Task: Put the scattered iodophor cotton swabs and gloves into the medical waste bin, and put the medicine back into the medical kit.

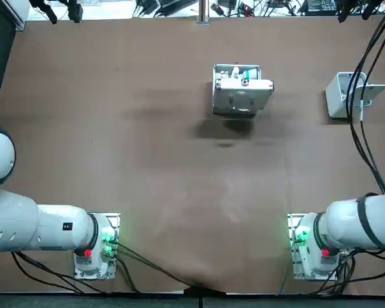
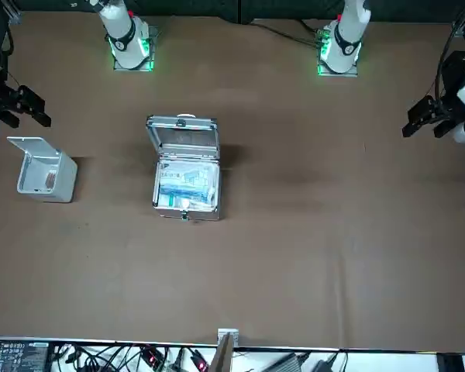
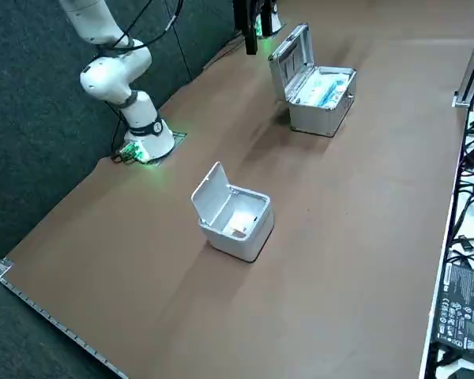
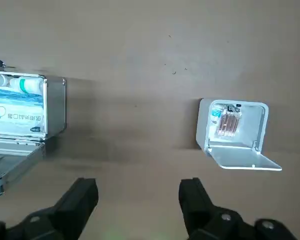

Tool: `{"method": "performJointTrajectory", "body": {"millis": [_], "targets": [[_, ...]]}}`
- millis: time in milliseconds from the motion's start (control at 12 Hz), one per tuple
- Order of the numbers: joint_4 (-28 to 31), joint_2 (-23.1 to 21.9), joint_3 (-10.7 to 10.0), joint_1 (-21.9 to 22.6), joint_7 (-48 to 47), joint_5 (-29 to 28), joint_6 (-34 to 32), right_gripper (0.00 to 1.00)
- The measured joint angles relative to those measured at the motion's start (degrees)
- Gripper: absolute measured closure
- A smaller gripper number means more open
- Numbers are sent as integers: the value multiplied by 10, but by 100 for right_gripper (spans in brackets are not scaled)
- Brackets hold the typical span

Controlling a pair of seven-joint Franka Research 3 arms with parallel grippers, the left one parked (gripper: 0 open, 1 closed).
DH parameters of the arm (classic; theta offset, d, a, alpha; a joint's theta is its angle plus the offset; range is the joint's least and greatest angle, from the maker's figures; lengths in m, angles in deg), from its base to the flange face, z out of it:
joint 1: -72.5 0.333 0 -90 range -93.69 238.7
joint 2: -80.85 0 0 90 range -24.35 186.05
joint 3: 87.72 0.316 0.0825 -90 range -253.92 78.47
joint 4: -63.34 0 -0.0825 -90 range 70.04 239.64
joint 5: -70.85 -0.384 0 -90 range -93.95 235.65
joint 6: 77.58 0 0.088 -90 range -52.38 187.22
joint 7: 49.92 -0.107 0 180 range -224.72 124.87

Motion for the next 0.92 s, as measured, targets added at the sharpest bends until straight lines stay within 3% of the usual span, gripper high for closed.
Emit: {"method": "performJointTrajectory", "body": {"millis": [667, 917], "targets": [[2, -4, -4, 9, 0, -5, 0, 0], [2, -7, -20, 17, -1, -18, 0, 0]]}}
